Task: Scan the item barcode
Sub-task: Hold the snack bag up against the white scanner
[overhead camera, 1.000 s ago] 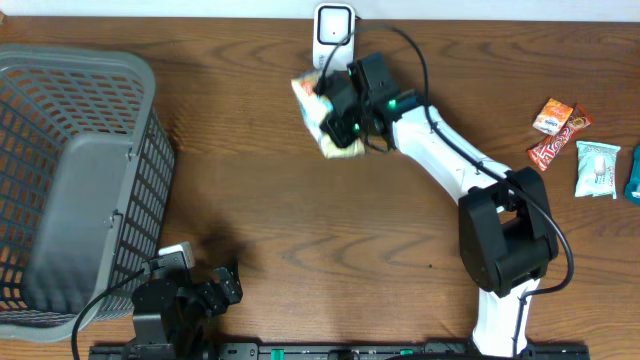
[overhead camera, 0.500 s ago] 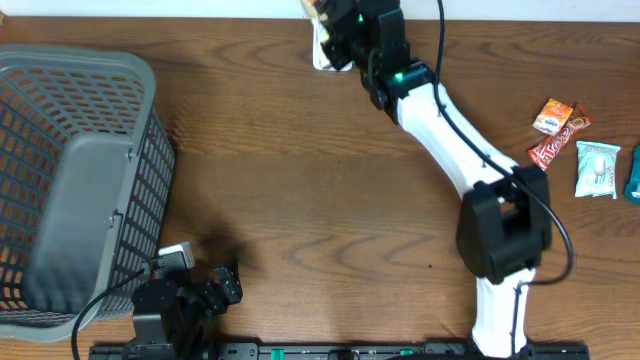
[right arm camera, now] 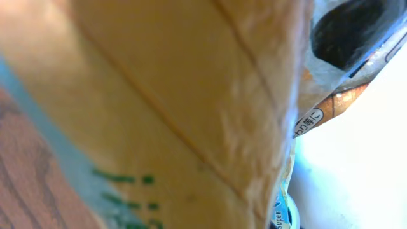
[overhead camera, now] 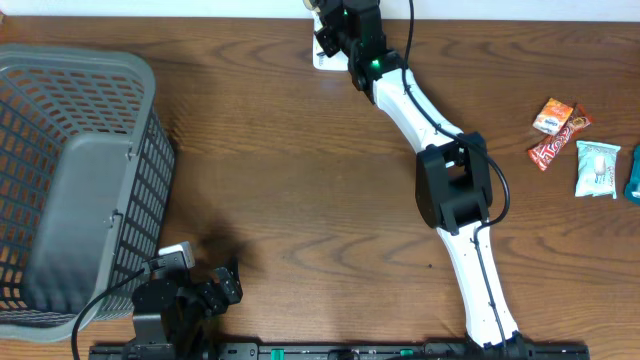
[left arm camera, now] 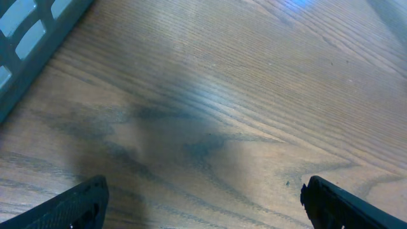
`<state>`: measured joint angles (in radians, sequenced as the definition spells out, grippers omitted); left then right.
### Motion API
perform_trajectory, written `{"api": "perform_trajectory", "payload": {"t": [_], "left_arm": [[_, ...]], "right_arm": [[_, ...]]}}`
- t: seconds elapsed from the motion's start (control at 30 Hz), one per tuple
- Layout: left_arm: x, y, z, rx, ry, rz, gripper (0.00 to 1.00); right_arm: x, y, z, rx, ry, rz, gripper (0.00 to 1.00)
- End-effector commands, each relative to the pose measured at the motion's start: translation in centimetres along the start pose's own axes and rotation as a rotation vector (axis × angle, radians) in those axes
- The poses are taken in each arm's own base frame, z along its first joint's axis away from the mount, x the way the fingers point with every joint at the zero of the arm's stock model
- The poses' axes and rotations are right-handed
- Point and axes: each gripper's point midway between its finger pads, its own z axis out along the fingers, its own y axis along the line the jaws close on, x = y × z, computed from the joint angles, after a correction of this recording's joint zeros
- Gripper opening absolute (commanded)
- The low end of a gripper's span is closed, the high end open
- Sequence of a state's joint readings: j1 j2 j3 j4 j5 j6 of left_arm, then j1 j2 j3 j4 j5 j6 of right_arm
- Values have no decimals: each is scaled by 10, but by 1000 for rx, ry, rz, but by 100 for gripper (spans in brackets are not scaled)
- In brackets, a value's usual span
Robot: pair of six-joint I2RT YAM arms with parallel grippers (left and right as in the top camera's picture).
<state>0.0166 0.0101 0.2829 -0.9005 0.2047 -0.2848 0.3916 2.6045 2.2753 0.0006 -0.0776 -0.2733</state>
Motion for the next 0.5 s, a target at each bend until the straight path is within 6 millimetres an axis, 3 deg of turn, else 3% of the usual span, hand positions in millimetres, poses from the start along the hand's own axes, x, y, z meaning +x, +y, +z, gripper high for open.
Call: {"api": "perform_trajectory", "payload": {"t": [0.0,0.47], "left_arm": [[9,3,1,-12,31,0,98],[9,3,1,-12,31,0,98]], "right_arm": [[-42,-3,-8,12,-87,-14,1],[-41,-5,-8,59,-71,-11,1]]}}
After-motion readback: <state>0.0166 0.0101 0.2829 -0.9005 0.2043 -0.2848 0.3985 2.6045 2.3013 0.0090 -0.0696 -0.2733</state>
